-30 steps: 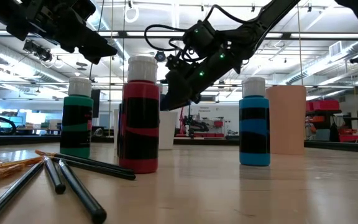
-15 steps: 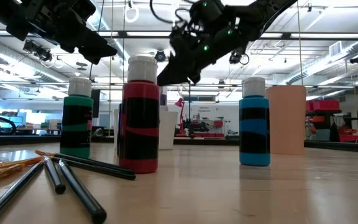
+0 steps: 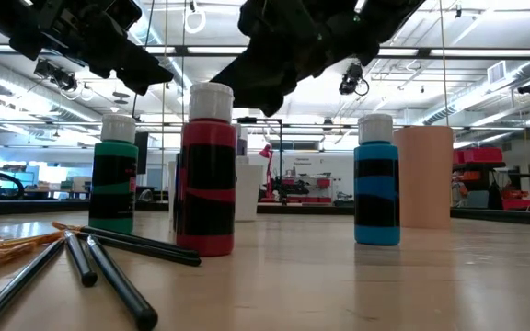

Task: Pick & Place Paint Supplies
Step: Put the black paint bottle into the white bin

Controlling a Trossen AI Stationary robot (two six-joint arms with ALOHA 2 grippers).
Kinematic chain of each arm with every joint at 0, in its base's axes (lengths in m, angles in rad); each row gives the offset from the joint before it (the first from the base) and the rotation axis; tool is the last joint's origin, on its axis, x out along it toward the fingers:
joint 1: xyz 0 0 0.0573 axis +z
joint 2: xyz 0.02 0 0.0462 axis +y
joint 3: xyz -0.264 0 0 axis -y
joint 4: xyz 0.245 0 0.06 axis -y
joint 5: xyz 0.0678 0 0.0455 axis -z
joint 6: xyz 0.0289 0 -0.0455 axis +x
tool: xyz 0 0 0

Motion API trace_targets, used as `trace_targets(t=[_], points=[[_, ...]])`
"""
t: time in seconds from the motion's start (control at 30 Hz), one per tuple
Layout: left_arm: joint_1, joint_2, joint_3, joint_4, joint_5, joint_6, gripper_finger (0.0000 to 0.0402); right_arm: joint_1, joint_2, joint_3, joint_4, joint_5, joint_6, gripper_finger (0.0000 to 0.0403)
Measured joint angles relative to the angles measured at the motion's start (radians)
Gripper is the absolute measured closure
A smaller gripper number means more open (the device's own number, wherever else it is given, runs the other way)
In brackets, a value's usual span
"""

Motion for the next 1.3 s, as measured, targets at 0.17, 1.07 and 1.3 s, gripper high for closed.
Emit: trace_targets(t=[0.17, 1.07, 1.3], points=[[0.000, 0.000, 0.000, 0.000, 0.000, -0.003, 0.0210, 0.041, 0.035, 0.000, 0.031, 0.064, 0.034, 0.0183], [0.000, 0.000, 0.000, 0.001, 0.000, -0.003, 0.0210, 0.044, 0.170, -0.001, 0.149, 0.075, 0.068, 0.0226], [0.000, 0.000, 0.000, 0.001, 0.000, -0.003, 0.0210, 0.041, 0.152, -0.001, 0.177, 0.120, 0.057, 0.0290]])
